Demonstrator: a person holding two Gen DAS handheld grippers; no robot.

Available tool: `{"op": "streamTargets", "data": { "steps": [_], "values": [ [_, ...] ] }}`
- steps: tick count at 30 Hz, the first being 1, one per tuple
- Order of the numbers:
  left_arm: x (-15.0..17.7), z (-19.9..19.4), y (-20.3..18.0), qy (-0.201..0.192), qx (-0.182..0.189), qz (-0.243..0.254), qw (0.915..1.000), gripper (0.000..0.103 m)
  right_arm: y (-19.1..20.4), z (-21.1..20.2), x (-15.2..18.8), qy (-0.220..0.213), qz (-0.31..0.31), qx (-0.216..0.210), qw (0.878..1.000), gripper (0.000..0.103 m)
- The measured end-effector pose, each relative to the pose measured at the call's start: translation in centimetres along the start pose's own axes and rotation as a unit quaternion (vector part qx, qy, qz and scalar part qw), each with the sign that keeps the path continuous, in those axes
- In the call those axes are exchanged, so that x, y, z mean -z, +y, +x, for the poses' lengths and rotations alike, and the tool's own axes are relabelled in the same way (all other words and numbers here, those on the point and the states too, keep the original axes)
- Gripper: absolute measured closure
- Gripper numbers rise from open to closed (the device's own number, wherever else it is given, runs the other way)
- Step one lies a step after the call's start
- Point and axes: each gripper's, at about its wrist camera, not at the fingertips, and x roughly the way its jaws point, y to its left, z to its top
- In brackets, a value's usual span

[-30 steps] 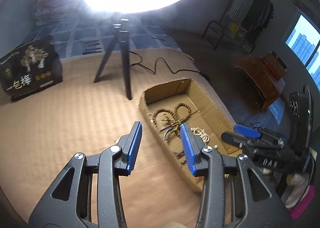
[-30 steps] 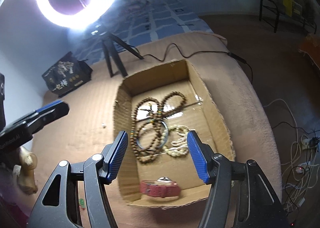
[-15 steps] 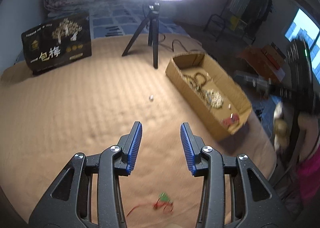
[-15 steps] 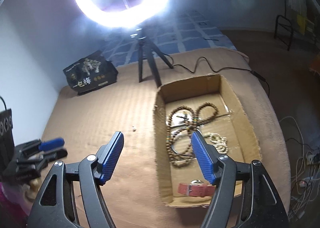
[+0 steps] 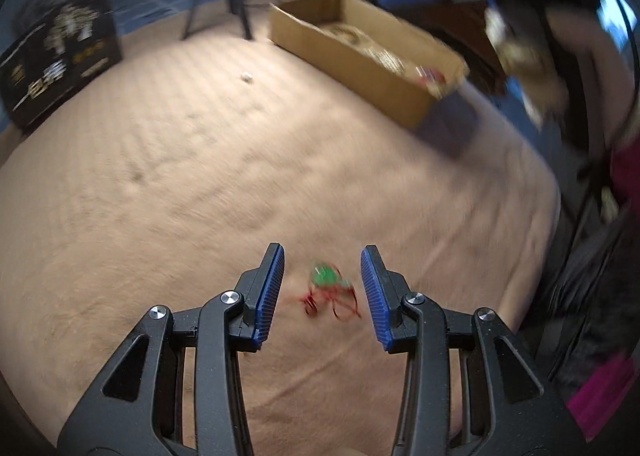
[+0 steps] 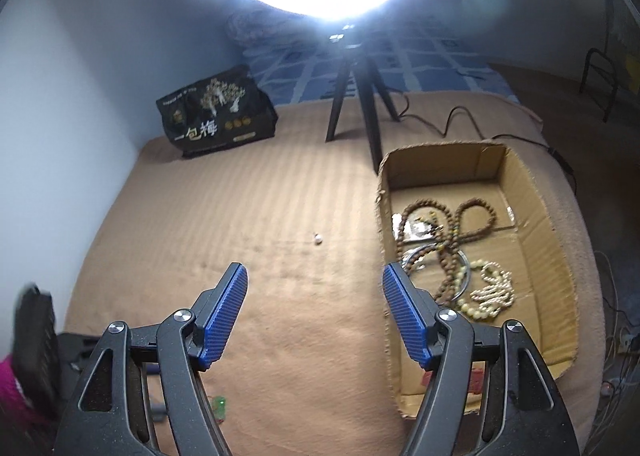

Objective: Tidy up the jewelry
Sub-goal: 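Move both open tools back toward the green pendant and second earring, then grasp the green pendant on red string with the left tool while the right tool grasps the second pearl earring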

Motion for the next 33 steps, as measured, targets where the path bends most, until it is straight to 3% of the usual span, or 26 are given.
{"op": "streamTargets", "data": {
  "steps": [8,25,26,28,30,33],
  "values": [
    [1.7,3.5,-2.5,0.037,-0.013,0.082,0.9959,0.063,0.3,0.9,0.4,0.019,0.012,-0.009,1.0,0.033],
    [2.1,5.2,-1.5,0.02,-0.04,0.101,0.9939,0.063,2.2,5.1,0.8,0.064,-0.01,-0.017,0.998,0.033],
    [2.1,5.2,-1.3,0.016,-0.042,0.097,0.9943,0.068,2.3,5.4,0.8,0.063,-0.013,-0.013,0.998,0.033],
    [1.9,5.1,-0.8,0.012,-0.043,0.089,0.995,0.068,2.6,6.2,0.7,0.063,-0.017,-0.01,0.998,0.036],
    [1.7,5.1,0.1,0.008,-0.043,0.074,0.9963,0.068,2.9,7.2,0.6,0.066,-0.022,-0.002,0.998,0.049],
    [1.6,4.9,1.5,0.003,-0.043,0.052,0.9977,0.068,3.4,8.5,0.8,0.065,-0.026,0.017,0.997,0.054]
  ]
}}
